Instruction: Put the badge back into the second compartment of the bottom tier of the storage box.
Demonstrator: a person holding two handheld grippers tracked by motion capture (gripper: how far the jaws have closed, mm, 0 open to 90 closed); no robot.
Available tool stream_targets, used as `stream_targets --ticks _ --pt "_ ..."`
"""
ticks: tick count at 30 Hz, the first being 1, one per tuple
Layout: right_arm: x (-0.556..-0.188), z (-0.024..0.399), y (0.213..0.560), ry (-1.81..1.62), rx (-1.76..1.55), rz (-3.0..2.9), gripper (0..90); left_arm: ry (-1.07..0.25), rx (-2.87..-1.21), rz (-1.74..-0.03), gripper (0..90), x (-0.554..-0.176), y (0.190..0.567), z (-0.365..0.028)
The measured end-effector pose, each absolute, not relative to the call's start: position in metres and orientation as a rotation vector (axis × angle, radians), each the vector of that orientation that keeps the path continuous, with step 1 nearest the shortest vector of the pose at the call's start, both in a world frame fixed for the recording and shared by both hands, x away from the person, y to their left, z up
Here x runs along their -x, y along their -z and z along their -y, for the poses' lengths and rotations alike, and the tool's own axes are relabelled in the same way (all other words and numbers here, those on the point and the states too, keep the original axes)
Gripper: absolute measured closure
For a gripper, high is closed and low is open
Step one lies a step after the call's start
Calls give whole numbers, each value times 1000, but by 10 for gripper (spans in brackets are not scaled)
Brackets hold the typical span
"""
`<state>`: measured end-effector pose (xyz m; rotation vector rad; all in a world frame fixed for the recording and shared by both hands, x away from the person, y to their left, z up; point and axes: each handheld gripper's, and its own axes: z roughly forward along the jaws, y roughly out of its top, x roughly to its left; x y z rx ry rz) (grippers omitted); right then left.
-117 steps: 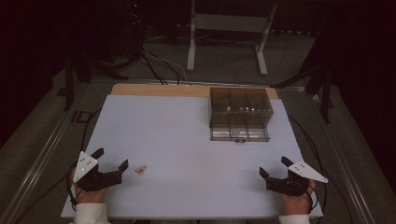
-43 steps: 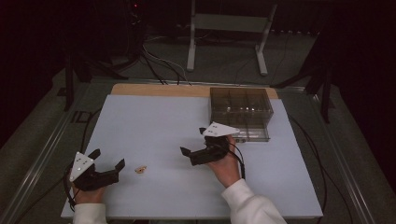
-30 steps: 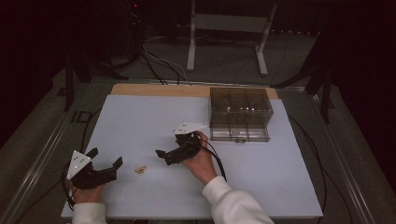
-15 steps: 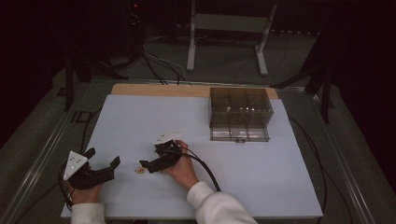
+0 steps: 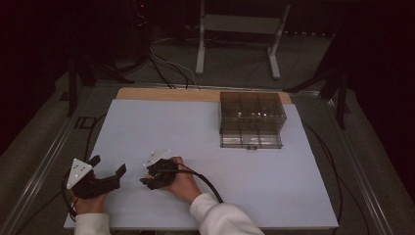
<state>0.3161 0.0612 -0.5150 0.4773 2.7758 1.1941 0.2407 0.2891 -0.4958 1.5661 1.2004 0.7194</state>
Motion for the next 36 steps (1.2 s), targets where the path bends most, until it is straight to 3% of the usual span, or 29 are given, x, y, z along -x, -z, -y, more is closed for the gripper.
stream_targets --ticks 6,13,36 --pt "-317 -64 515 -1171 -452 -2796 693 -720 -1569 -1199 3 -241 496 -289" --pt "-329 -53 507 -1227 -603 -2765 795 -720 -1572 -1200 4 -241 496 -288" --pt "-340 -57 513 -1177 -724 -2808 815 -722 -1572 -1201 4 -241 496 -289"
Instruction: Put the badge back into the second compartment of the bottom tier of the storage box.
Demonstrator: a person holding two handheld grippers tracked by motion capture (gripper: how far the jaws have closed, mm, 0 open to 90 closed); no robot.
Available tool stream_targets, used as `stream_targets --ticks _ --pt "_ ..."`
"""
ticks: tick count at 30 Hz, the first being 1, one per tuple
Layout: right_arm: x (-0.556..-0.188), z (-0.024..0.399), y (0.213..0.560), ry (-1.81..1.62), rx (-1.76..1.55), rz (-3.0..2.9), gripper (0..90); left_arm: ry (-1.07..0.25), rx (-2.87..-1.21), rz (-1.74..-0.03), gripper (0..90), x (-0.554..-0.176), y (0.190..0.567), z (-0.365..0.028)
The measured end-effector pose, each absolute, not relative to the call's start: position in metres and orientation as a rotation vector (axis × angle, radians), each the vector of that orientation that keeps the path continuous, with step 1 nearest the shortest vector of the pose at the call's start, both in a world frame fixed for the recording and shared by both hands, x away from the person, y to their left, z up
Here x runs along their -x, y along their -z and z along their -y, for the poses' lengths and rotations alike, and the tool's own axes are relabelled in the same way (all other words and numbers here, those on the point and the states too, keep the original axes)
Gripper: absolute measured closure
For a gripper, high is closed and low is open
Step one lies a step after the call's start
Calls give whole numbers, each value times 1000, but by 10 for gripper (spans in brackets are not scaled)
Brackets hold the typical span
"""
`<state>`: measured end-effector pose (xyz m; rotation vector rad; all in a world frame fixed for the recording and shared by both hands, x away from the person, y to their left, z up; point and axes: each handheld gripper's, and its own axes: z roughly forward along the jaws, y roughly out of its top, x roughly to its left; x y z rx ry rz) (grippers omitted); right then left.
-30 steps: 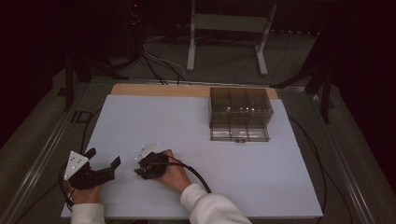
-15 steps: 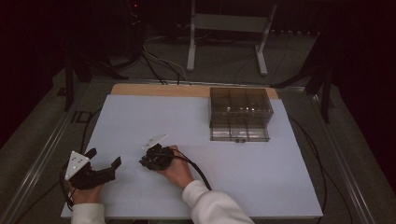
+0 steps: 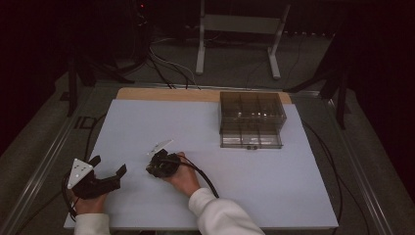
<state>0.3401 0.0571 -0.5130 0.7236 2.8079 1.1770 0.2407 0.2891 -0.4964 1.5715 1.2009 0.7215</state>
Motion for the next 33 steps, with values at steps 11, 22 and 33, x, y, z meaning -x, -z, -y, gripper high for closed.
stream_targets --ticks 11,22,33 --pt "-343 -48 506 -1237 -770 -2800 815 -722 -1573 -1205 3 -241 497 -289" --pt "-347 -34 491 -1257 -797 -2740 814 -723 -1577 -1210 3 -241 498 -288" --pt "-354 -16 475 -1278 -838 -2685 815 -733 -1575 -1227 4 -240 499 -291"
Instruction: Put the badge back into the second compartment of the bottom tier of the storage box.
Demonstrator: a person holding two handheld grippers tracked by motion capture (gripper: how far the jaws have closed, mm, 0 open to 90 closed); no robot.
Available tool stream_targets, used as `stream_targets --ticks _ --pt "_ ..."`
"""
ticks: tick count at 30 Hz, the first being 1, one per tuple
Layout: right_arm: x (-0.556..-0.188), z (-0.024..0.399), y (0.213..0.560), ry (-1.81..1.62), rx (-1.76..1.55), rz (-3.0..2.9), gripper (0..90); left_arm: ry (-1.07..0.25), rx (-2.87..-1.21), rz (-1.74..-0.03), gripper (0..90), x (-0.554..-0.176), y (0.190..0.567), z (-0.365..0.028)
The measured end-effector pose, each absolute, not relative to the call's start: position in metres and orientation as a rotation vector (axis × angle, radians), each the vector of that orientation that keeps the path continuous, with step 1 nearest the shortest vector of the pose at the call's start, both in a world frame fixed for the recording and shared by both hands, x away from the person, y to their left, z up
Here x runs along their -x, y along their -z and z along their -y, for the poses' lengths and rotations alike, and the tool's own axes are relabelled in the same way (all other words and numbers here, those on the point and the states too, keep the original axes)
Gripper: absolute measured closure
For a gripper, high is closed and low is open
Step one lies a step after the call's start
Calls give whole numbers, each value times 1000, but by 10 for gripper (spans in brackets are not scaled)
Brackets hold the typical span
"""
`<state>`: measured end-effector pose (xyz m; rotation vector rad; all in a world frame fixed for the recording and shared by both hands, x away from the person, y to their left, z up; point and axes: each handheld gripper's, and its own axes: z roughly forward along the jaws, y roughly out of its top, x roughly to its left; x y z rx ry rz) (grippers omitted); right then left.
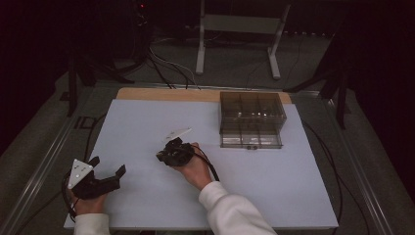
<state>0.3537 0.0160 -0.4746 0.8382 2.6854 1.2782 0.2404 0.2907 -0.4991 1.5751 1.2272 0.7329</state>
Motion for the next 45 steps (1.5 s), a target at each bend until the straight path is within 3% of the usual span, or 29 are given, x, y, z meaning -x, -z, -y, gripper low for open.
stream_targets --ticks 45 --pt "-389 43 431 -1308 -1007 -2507 814 -757 -1646 -1172 4 -243 499 -283"
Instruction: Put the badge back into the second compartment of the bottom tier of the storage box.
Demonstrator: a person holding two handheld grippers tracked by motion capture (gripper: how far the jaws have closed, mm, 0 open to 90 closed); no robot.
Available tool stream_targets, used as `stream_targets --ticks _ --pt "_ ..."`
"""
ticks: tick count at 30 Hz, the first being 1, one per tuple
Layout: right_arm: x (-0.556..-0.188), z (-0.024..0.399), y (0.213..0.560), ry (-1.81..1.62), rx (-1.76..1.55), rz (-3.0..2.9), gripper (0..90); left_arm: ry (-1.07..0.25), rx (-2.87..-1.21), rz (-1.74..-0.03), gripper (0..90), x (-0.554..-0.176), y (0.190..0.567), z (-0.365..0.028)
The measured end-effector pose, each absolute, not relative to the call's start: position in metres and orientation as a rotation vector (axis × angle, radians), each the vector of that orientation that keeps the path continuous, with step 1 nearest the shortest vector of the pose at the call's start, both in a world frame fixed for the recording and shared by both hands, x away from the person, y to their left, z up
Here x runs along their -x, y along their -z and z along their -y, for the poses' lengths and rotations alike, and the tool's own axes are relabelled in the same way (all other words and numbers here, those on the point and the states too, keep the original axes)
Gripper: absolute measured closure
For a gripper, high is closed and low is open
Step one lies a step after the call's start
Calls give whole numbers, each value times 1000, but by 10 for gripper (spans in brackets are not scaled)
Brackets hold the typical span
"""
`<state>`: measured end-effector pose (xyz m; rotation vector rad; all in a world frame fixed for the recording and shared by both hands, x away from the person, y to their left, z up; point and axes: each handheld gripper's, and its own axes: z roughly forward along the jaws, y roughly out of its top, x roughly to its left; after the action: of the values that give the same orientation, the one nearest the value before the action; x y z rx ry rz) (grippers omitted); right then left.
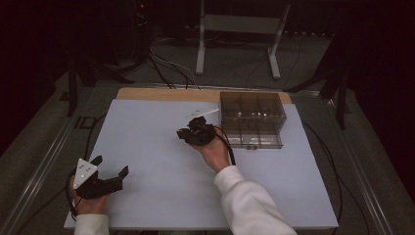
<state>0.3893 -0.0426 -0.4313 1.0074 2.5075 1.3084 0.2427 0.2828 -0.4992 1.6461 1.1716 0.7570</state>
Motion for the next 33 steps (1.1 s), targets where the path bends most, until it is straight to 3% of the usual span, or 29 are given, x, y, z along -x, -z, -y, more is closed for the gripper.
stream_targets --ticks 33 --pt "-396 98 416 -1321 -1141 -2392 814 -753 -1632 -1176 4 -242 497 -278"
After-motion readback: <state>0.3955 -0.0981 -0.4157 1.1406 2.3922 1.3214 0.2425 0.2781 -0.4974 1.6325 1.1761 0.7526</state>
